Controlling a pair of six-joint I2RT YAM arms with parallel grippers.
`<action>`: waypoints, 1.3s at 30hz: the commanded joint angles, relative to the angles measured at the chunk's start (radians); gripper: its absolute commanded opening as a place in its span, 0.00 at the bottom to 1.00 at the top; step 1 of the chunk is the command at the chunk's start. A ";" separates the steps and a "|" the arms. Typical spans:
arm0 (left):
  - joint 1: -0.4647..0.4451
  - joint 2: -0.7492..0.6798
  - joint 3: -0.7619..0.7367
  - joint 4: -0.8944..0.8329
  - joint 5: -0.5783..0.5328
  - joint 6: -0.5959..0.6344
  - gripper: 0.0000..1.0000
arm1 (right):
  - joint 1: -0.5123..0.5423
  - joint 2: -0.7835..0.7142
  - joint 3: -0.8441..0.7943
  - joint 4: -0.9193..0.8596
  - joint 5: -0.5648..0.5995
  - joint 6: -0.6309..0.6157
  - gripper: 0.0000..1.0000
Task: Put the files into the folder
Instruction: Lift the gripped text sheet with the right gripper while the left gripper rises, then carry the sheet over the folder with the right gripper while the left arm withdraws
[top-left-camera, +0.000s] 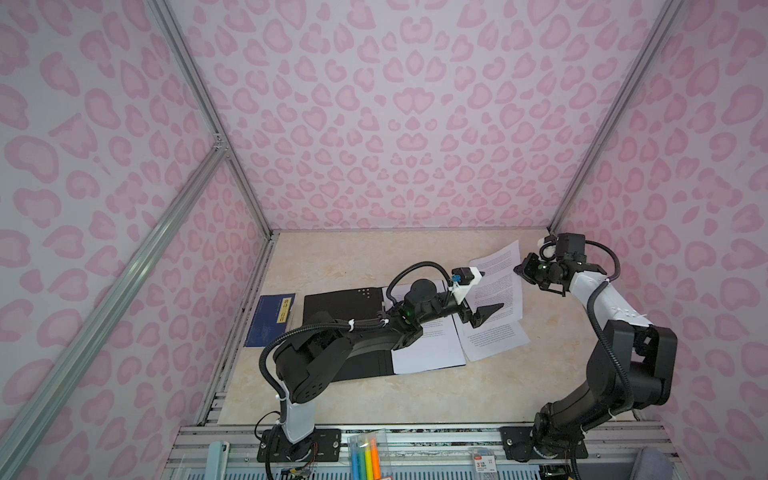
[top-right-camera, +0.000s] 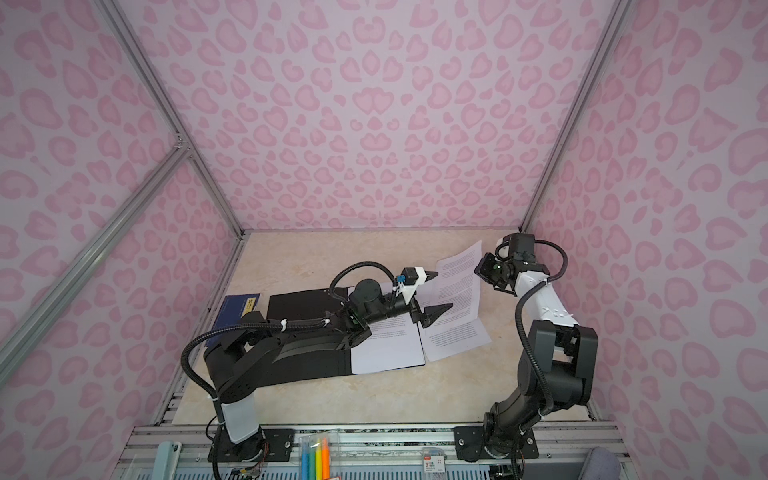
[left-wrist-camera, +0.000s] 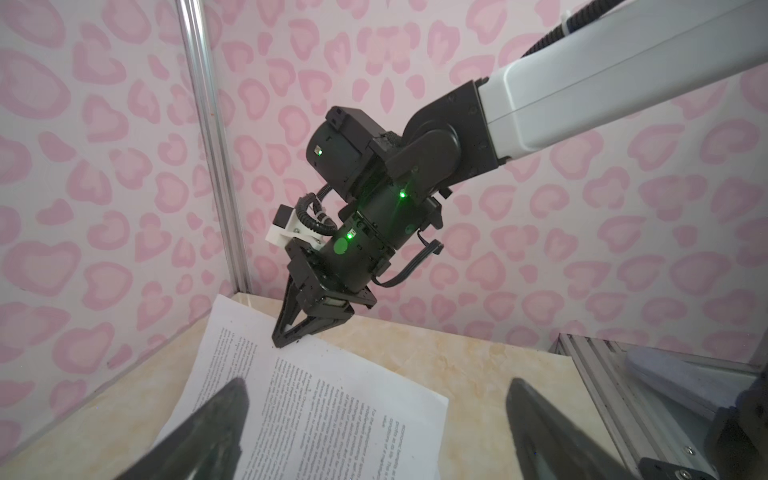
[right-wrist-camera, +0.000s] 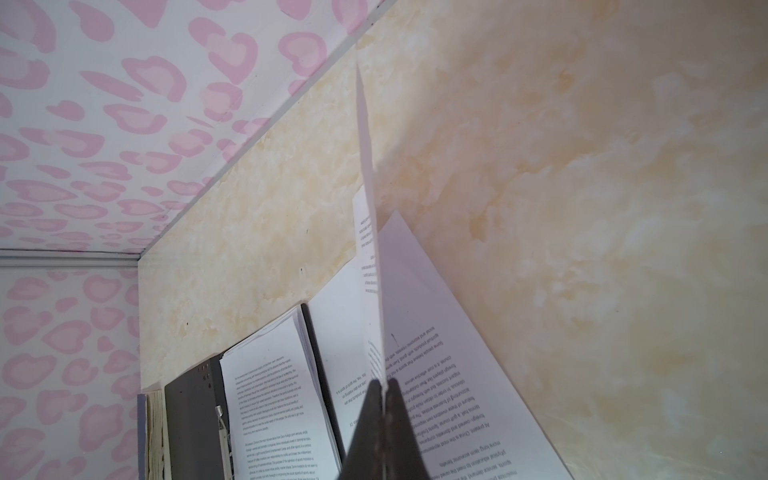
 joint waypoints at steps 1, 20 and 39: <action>0.001 -0.074 -0.094 0.088 -0.044 -0.002 0.98 | 0.000 -0.055 -0.025 0.020 0.050 -0.003 0.00; 0.049 -0.866 -0.506 -0.757 -0.626 -0.155 0.98 | 0.283 -0.299 0.069 -0.023 0.341 -0.045 0.00; 0.058 -1.262 -0.472 -1.466 -0.668 -0.244 0.98 | 0.648 -0.268 0.099 0.129 0.226 0.120 0.00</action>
